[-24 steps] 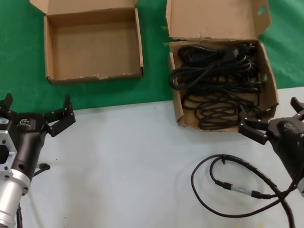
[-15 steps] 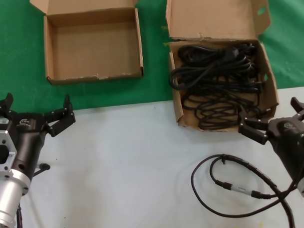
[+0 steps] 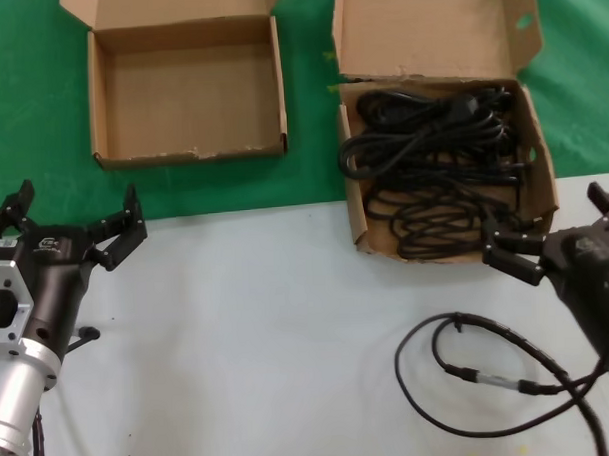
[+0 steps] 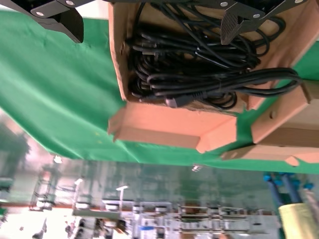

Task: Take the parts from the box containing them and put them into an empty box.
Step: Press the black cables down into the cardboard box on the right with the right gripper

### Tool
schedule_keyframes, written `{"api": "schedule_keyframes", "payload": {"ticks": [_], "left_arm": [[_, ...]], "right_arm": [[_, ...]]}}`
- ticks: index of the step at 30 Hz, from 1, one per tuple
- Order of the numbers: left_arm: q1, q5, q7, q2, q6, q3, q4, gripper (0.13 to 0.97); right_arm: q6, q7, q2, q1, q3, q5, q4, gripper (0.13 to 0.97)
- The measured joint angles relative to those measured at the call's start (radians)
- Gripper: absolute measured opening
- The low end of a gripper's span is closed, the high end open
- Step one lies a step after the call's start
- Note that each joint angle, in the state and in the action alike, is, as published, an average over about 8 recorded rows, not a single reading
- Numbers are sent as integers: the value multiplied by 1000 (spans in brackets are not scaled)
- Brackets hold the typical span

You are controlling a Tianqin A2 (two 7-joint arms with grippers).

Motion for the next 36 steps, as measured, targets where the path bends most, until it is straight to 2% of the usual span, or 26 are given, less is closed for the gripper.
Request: {"api": "schedule_keyframes", "payload": {"ticks": [2,5,11,17,21,26,36], "left_arm": [[0,0,0,0,0,0,0,886],[0,0,0,0,0,0,0,835],[0,0,0,0,0,0,0,751],[0,0,0,0,0,0,0,602],[0,0,0,0,0,0,0,527],[0,0,0,0,0,0,0,403],[0,0,0,0,0,0,0,238]], "right_arm": [[-8,-6,30,-3,-6,-7,20,966],[-43,-42,75,-1,-10,-23,48,966],[-193,-224,159,31,-14,-60,73,966],[-334,-352,278,116,-84,-172,68,966],[-417,-354,345,211,-155,-299,57,966],[-532,-348,380,362,-239,-413,21,966],[-714,-341,339,640,-362,-481,-102,963]]}}
